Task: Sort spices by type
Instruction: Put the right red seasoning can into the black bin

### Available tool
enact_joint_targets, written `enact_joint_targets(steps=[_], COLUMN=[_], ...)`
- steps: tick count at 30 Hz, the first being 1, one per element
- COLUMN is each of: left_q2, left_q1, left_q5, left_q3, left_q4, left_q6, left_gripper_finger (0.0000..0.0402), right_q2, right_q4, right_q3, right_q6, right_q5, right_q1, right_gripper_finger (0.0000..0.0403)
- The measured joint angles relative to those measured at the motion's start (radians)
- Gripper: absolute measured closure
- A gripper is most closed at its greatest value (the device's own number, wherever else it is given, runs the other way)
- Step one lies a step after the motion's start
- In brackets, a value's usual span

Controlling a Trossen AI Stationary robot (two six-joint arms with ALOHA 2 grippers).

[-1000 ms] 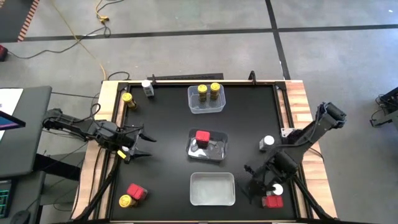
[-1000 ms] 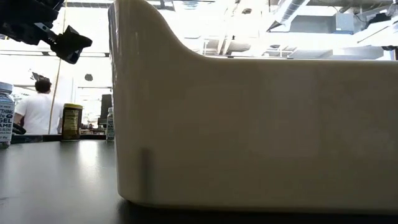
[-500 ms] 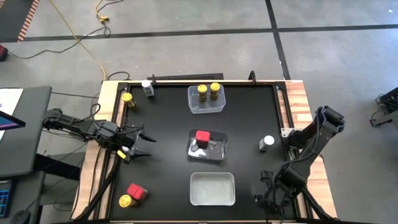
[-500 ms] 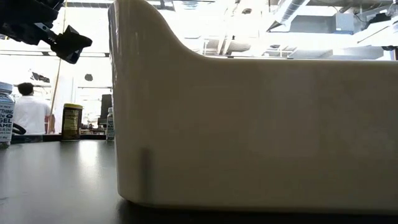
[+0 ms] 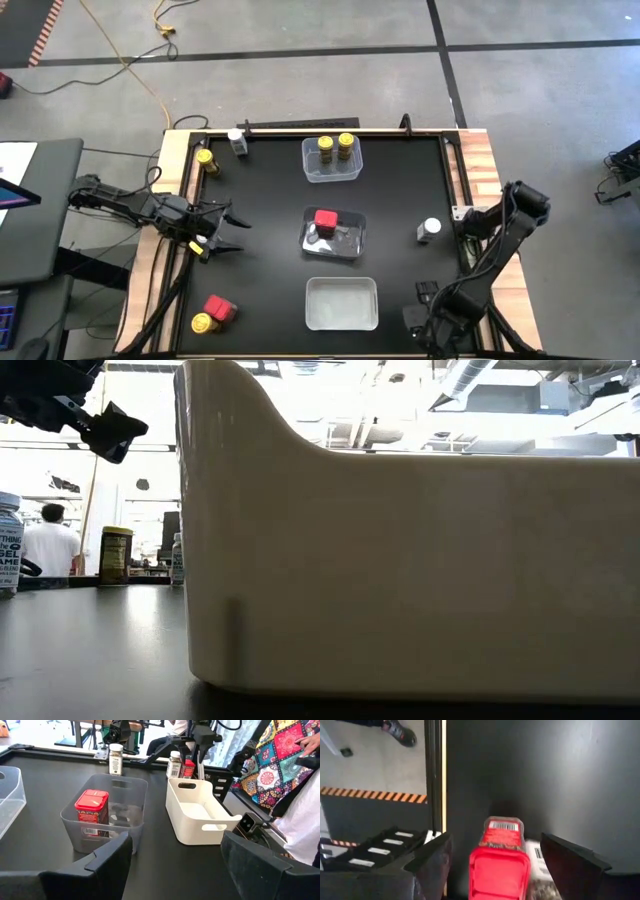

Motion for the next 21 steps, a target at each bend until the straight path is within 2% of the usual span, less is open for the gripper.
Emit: enact_joint_targets(steps=[12,21], left_q2=[0.0,0.0], left_q1=[0.0,0.0], left_q5=[-0.017,-0.02], left_q3=[0.0,0.0], left_q4=[0.0,0.0], left_q6=[-0.013,-0.021], left_gripper_finger=[0.0109,0.0109], right_q2=[0.002,0.054], right_q4=[-0.025,-0.027], right_q3=[0.0,0.005], right_q6=[0.001,0.0], right_q5=[0.0,0.013], right_q1=[0.067,0.087], right_gripper_finger=[0.0078,0.0078])
